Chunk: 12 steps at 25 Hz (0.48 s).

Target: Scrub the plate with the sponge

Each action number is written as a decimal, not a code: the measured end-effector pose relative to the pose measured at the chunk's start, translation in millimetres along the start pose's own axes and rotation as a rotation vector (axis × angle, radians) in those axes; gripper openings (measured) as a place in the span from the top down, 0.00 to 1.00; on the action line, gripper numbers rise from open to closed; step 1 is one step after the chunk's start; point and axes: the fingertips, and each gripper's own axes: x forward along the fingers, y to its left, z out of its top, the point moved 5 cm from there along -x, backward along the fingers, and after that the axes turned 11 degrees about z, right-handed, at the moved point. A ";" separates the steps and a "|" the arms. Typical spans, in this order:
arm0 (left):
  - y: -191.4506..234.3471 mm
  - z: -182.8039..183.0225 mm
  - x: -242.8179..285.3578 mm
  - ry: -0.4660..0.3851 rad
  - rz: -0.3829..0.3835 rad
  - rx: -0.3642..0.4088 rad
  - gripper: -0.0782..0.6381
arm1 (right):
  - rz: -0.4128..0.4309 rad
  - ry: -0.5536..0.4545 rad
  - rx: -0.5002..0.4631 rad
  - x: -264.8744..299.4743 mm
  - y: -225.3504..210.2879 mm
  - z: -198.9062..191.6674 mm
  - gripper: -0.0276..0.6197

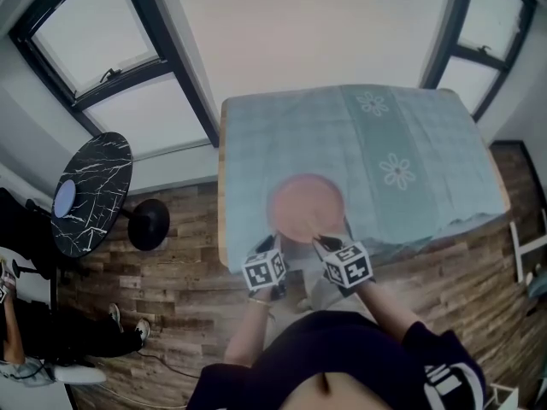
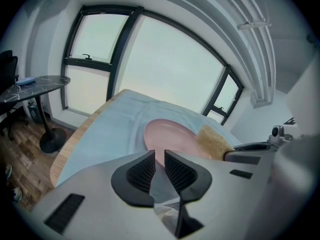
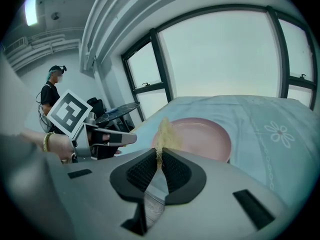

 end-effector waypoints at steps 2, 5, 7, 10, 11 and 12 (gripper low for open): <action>-5.2 -3.2 -8.4 -0.010 -0.005 -0.009 0.80 | 0.011 -0.015 0.003 -4.8 5.9 -1.6 0.90; -12.4 -8.4 -20.6 -0.015 -0.021 -0.036 0.80 | 0.017 -0.036 0.004 -11.6 12.4 -3.2 0.90; -18.4 -11.9 -28.6 -0.025 -0.040 -0.039 0.81 | 0.017 -0.050 0.005 -17.3 16.5 -3.9 0.90; -25.1 -15.6 -41.4 -0.042 -0.053 -0.028 0.82 | 0.026 -0.077 0.006 -25.7 23.2 -3.3 0.90; -26.8 -16.7 -45.0 -0.047 -0.055 -0.025 0.82 | 0.030 -0.085 0.007 -27.8 25.1 -3.3 0.90; -28.0 -18.0 -48.4 -0.051 -0.055 -0.023 0.83 | 0.035 -0.090 0.009 -29.3 26.9 -3.6 0.90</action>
